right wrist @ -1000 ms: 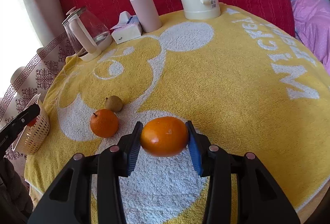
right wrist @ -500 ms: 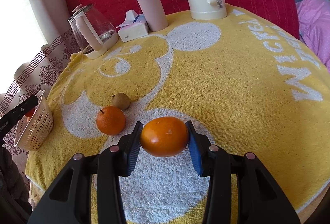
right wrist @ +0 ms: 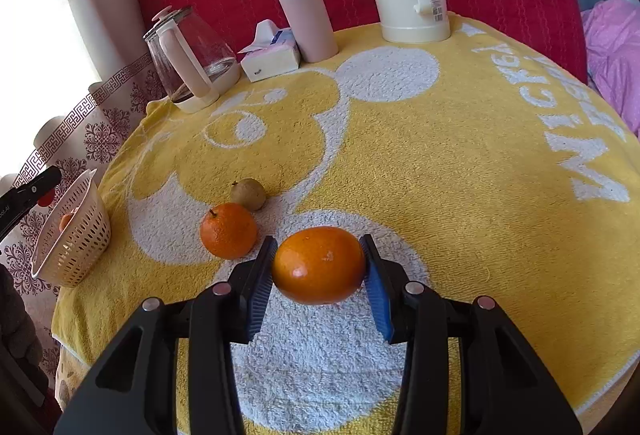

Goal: Organize fruits
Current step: 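Carry the tomato into the basket and open the left tool while the right tool holds the orange, then carry the orange into the white basket and open the right tool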

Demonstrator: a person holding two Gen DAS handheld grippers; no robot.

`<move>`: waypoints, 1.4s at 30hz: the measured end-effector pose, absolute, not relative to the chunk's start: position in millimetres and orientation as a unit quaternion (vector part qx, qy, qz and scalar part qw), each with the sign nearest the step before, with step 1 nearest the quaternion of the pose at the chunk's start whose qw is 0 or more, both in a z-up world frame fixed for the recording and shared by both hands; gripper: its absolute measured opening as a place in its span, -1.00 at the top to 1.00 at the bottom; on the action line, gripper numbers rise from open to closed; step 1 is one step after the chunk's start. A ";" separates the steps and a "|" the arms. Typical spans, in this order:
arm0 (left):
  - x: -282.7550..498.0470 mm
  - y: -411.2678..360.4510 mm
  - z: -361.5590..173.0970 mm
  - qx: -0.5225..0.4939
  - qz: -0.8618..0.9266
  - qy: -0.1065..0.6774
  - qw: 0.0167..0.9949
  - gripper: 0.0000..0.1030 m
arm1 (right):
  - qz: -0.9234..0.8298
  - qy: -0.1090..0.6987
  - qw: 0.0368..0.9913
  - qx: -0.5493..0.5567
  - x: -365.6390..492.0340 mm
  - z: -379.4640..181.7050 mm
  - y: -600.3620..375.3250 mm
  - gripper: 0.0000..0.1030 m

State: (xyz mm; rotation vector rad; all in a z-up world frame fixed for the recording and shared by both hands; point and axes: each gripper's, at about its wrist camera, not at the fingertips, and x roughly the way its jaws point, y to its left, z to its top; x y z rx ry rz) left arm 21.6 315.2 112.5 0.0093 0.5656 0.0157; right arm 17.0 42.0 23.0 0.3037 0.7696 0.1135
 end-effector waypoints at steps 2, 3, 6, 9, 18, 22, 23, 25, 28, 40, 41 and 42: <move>21.3 320.2 115.2 0.001 0.013 0.276 0.961 0.41 | 0.055 0.374 0.914 0.145 17.0 23.0 43.0 0.18; 21.1 323.0 116.4 -0.001 0.015 0.274 0.962 0.41 | 0.055 0.375 0.914 0.145 17.1 22.9 43.0 0.18; 20.4 328.9 119.1 -0.003 0.024 0.270 0.963 0.41 | 0.055 0.376 0.914 0.145 17.4 22.5 43.1 0.18; 20.2 333.8 120.8 -0.008 0.028 0.269 0.963 0.41 | 0.055 0.377 0.913 0.144 18.1 21.6 43.0 0.18; 20.5 350.3 125.5 -0.025 0.043 0.264 0.963 0.41 | 0.057 0.382 0.912 0.141 19.1 19.7 44.7 0.18; 20.0 365.2 129.2 -0.039 0.052 0.261 0.963 0.41 | 0.056 0.385 0.910 0.143 20.3 18.7 44.2 0.17; 20.1 369.5 130.1 -0.042 0.054 0.261 0.963 0.41 | 0.056 0.386 0.910 0.143 20.5 18.5 44.1 0.17; 20.2 377.8 131.7 -0.050 0.059 0.259 0.963 0.41 | 0.057 0.386 0.910 0.143 20.2 18.5 44.3 0.18; 20.3 390.4 133.2 -0.062 0.062 0.260 0.962 0.41 | 0.057 0.385 0.910 0.143 19.8 18.6 44.5 0.17; 11.6 440.9 142.8 -0.134 0.077 0.245 0.957 -0.47 | 0.057 0.384 0.910 0.143 18.9 19.7 44.7 0.18; 10.3 444.5 143.9 -0.137 0.080 0.244 0.957 -0.47 | 0.058 0.384 0.910 0.144 18.6 20.0 45.0 0.17; 9.0 448.0 145.1 -0.140 0.083 0.241 0.957 -0.50 | 0.061 0.384 0.910 0.146 18.3 20.8 45.8 0.17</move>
